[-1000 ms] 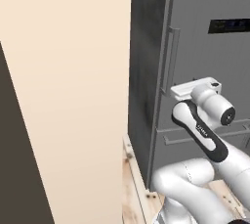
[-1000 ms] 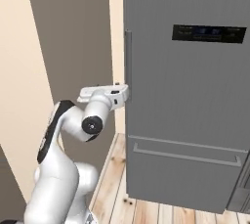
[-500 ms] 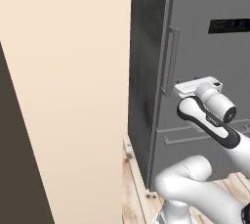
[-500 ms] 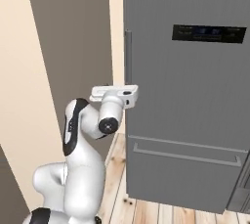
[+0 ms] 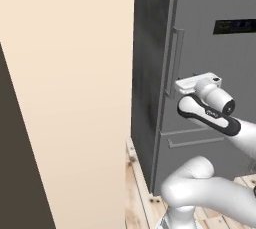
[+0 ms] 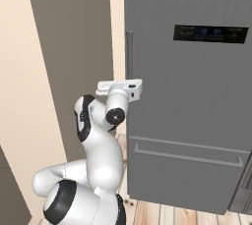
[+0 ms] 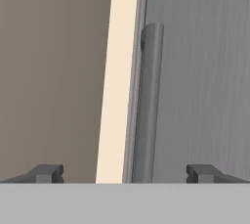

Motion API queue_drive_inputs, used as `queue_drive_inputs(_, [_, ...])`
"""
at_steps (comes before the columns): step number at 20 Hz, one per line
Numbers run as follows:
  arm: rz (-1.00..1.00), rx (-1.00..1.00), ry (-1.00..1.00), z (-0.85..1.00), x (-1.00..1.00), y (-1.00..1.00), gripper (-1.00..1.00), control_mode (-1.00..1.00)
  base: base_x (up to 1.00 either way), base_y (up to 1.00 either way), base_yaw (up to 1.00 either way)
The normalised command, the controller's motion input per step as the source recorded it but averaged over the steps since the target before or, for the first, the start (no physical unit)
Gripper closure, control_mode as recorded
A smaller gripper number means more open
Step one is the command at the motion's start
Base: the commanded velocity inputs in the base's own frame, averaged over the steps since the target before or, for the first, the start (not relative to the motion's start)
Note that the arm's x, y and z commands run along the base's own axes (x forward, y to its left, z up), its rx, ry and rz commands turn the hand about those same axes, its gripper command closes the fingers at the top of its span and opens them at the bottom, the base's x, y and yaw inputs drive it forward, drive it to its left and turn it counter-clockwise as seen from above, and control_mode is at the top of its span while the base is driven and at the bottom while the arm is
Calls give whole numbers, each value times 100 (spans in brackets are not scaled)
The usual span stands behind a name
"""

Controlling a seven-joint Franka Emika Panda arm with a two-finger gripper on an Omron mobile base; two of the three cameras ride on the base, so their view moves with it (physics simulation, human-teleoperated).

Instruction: Retrieve the kiwi and banana from the fridge and place them into the bowl on the dining table.

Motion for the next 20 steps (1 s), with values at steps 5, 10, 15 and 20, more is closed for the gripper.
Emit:
queue_drive_inputs(5, [0,0,0,0,35,0,-100,-100,0,0,0])
queue_drive_inputs(10, [0,0,0,0,38,0,-100,-100,0,0,0])
queue_drive_inputs(15, [0,0,0,0,44,0,-100,-100,0,0,0])
queue_drive_inputs(20, [0,0,0,0,38,0,-100,-100,0,0,0])
